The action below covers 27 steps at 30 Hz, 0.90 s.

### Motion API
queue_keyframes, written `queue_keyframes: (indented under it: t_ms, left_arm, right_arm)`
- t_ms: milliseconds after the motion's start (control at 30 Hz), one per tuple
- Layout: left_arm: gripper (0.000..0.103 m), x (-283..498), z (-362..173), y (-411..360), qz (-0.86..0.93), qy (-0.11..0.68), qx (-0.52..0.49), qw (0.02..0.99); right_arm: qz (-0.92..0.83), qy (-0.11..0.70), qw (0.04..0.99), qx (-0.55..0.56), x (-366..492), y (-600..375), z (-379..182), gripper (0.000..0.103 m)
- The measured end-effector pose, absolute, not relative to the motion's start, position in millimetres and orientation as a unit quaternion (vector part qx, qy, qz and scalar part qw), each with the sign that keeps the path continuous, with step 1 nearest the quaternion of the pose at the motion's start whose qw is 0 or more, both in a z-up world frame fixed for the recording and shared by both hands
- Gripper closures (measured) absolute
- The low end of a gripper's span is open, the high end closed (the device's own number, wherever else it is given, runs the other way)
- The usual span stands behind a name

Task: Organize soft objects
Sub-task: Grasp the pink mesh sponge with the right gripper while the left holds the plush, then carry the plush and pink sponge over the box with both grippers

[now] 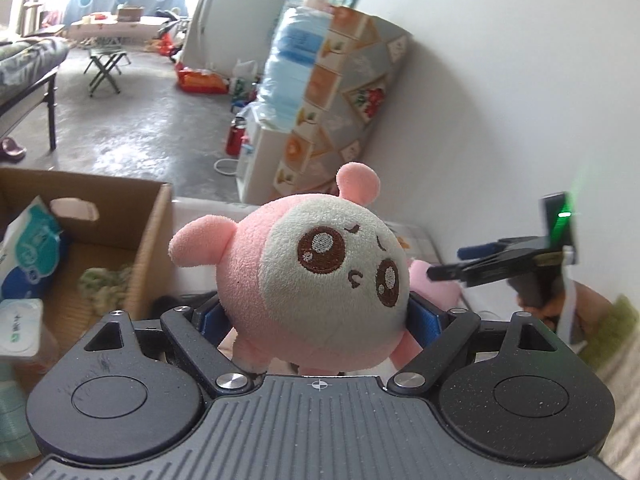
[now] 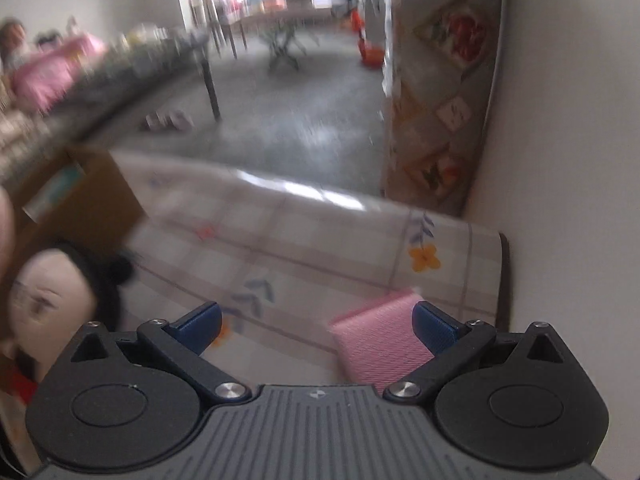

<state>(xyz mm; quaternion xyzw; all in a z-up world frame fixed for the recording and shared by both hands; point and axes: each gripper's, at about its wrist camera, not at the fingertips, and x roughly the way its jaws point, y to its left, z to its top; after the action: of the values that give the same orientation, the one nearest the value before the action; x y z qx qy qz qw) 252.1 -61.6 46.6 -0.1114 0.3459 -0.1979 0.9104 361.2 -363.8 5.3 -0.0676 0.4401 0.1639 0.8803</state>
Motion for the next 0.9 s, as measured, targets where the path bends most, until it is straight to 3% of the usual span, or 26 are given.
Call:
queue_keyframes:
  t_ms: [200,467,667,900]
  left_arm:
    - [0.016,261,42,-43,-0.18,0.346,-0.125,0.912]
    - [0.016,260,38,-32,-0.179,0.344,-0.131,0.913]
    - [0.016,248,38,-27,-0.178,0.342,-0.136,0.912]
    - [0.016,234,50,-18,-0.167,0.332,-0.139,0.918]
  right_arm:
    - [0.125,0.518,0.831,-0.159,399,-365,-40,0.0]
    - [0.109,0.565,0.801,-0.164,410,-372,-66,0.0]
    - [0.096,0.558,0.812,-0.137,401,-380,-52,0.015]
    - [0.087,0.478,0.863,-0.141,373,-368,3,0.016]
